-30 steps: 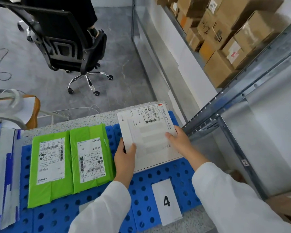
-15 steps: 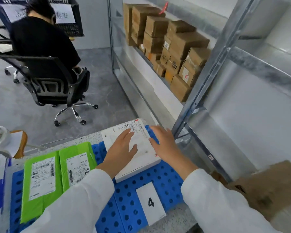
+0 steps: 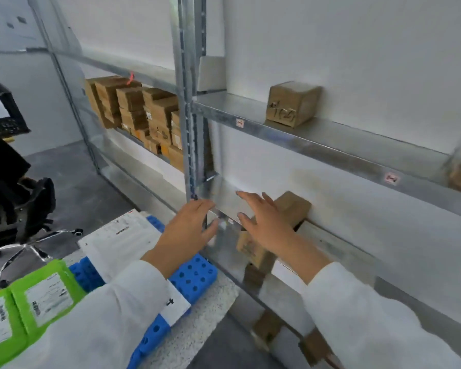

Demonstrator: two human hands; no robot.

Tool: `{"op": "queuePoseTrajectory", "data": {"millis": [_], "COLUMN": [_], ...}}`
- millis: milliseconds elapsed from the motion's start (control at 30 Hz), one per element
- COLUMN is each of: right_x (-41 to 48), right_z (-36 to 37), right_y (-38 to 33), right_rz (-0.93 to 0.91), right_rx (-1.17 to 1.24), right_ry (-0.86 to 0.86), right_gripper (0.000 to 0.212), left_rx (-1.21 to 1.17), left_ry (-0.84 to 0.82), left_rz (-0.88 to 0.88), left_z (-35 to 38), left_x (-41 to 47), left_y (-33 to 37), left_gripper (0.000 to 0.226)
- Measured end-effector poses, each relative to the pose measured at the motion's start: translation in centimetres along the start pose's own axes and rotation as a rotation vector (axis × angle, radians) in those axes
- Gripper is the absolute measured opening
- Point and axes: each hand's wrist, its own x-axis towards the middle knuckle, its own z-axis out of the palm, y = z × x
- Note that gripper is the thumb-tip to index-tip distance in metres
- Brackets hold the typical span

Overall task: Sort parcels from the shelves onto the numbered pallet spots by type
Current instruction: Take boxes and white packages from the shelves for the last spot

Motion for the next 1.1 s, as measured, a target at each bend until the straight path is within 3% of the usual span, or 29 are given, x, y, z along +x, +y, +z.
{"op": "queuePoseTrajectory", "data": {"millis": [300,533,867,1100], "right_x": [-16.5,-23.3,-21.5,-18.6], "right_z": [-5.9,-7.8,-5.6,-2.2], "right_y": [9.0,14.2,18.4,22.2], "right_rz": [0.316,0.577,0.729,0.956], "right_rx": [-0.102,0.115,0.157,0.399], "right_ry": [0.136,0.173,0.164,0.218], "right_gripper": [0.048,0.05,0.05,0.048], "left_rx": [0.126,0.201,0.14,0.2], "left_ry": [-0.224,-0.32,-0.423,-0.482], "left_rz": [0.259,0.382,0.354,0.192], "left_z": [8.6,12.8,18.4,23.6], "left_x": [-1.4,-0.4,3.7,4.6], "left_y": [13.3,17.1,15.2,12.7], "left_gripper": [0.053,0.047,0.042,0.049]}}
